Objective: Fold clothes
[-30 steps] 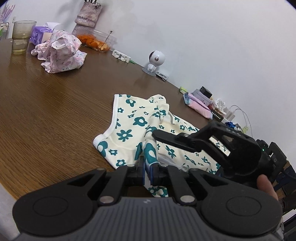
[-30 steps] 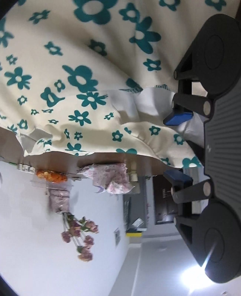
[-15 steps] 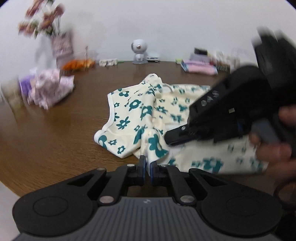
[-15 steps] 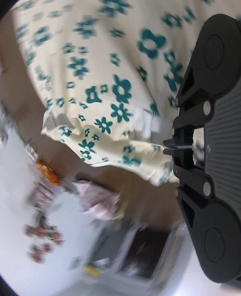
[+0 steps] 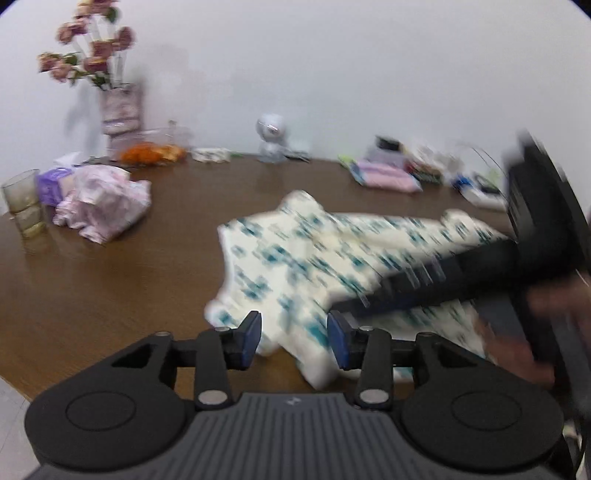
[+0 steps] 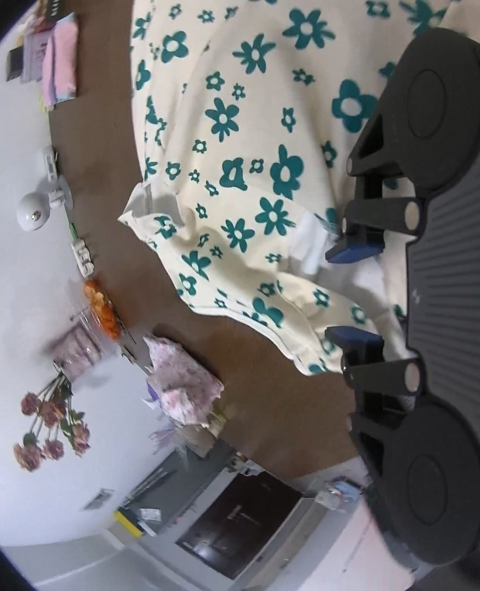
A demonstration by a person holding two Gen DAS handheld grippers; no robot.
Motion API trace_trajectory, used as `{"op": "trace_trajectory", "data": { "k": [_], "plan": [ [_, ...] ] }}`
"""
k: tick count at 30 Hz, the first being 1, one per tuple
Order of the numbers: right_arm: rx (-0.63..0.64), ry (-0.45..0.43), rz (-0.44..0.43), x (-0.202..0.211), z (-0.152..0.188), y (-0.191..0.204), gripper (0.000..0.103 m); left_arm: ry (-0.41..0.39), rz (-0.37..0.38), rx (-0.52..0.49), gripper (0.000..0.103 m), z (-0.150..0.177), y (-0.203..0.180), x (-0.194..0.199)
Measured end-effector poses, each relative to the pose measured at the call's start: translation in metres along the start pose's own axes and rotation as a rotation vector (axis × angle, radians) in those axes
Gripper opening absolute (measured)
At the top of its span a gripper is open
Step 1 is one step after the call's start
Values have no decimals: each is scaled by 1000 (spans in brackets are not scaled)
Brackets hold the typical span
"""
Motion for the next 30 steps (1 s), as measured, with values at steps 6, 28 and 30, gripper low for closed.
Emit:
{"op": "trace_trajectory", "data": {
  "k": [6, 28, 30],
  "plan": [
    [58, -9, -12, -16, 10, 8, 20, 60, 36, 12, 35, -11, 16, -51],
    [-229, 11, -108, -26, -5, -16, 24, 44, 138, -19, 31, 23, 32, -64],
    [-203, 3, -84, -30, -4, -10, 17, 36, 151, -2, 31, 24, 34, -63]
  ]
}}
Point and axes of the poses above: each gripper's, at about its wrist camera, not at the fingertips, and x roughly against the way its jaws point, y to its left, z to its underside, the point moved 3 cm from there along -x, roughly the way its jaws point, and after that the axes turned 10 degrees about -x, right-handed, at the moved point
